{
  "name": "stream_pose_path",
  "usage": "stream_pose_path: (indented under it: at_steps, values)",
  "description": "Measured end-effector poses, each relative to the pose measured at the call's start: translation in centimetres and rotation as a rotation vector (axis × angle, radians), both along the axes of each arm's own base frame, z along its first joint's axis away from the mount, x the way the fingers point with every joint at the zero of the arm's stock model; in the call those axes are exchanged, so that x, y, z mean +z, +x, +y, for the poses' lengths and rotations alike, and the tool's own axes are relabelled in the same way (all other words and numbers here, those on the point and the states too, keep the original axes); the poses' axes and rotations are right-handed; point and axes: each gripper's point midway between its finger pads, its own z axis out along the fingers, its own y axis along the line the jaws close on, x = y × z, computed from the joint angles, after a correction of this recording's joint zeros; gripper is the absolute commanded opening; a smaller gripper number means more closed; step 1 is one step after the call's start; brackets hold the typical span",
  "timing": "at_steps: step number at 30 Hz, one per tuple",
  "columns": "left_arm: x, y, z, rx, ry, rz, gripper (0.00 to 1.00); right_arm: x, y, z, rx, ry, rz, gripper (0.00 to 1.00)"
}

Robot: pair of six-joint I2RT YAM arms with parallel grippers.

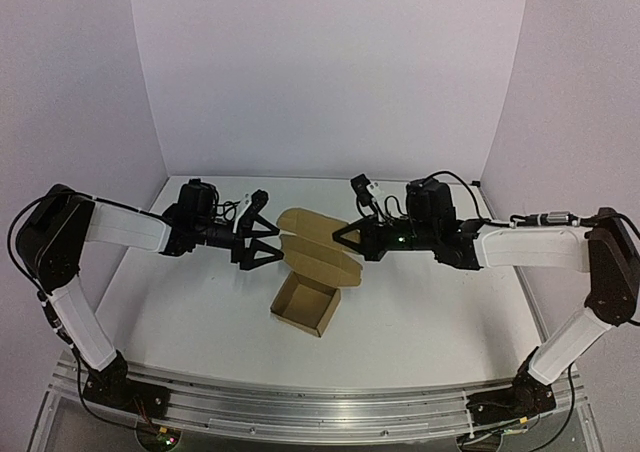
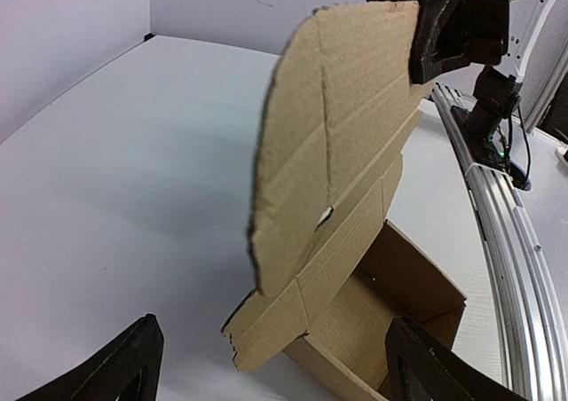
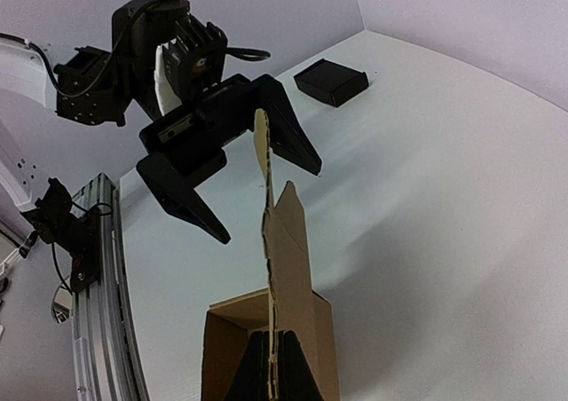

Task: Fold the paper box

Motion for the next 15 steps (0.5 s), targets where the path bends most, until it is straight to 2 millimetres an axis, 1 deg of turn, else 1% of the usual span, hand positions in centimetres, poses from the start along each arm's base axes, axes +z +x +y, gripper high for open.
stream_pose_path:
  at_steps: [2,3,4,6,10,12,15]
  values:
    - [0.0,-0.2,-0.1,-0.012,-0.011,-0.003,0.77,0.4,0.0,0.1,0.005,0.020,0.002,0.00]
    - [-0.2,-0.3,-0.2,-0.016,-0.013,-0.002,0.71,0.6,0.0,0.2,0.008,0.029,0.002,0.00]
    - [-0.4,-0.3,-0.3,-0.021,-0.014,-0.002,0.64,0.8,0.0,0.2,0.008,0.036,0.001,0.00]
    - [-0.7,-0.4,-0.4,-0.029,-0.016,0.002,0.47,1.0,0.1,0.2,0.006,0.048,-0.001,0.00]
    - [-1.2,-0.8,-0.5,-0.039,-0.017,0.009,0.24,1.1,0.2,0.1,0.001,0.056,0.008,0.00]
    - [-1.4,-0.8,-0.5,-0.039,-0.018,0.009,0.20,1.0,0.3,0.0,-0.004,0.055,0.011,0.00]
    - [-1.6,-1.0,-0.5,-0.033,-0.019,0.014,0.09,0.7,0.4,-0.1,-0.012,0.052,0.017,0.00]
